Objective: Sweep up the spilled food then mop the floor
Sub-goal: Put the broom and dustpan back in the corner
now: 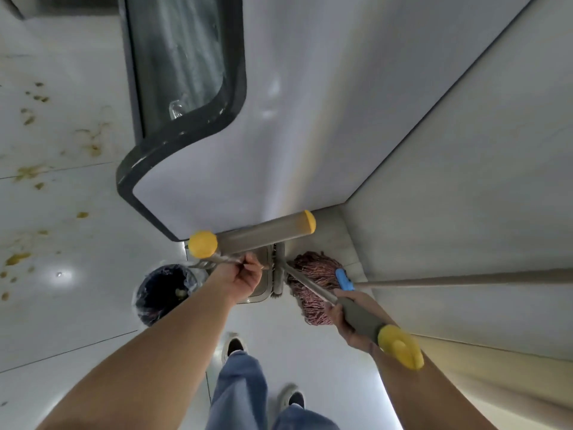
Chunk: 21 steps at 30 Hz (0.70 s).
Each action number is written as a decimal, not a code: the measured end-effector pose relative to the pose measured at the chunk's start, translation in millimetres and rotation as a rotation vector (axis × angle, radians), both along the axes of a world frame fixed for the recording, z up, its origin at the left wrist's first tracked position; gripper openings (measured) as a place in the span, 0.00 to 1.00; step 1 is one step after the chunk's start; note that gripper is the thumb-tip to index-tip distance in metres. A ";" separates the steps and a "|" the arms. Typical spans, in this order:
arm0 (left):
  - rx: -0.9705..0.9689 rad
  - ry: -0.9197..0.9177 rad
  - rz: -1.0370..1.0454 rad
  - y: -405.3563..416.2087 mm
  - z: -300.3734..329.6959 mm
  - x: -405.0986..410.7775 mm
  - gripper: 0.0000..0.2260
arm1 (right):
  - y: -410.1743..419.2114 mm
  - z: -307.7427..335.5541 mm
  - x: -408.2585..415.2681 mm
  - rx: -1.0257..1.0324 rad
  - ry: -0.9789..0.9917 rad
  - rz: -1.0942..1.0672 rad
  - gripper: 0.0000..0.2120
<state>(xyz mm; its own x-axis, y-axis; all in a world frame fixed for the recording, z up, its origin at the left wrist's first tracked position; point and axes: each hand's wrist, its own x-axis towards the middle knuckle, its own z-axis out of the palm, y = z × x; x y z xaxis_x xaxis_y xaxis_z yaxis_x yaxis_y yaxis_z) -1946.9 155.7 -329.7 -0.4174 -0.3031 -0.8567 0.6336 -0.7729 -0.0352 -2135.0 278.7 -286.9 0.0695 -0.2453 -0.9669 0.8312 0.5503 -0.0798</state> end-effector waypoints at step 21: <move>0.062 -0.258 -0.048 -19.9 -24.3 -16.6 0.14 | -213.4 11.0 -18.5 -0.486 0.036 0.137 0.40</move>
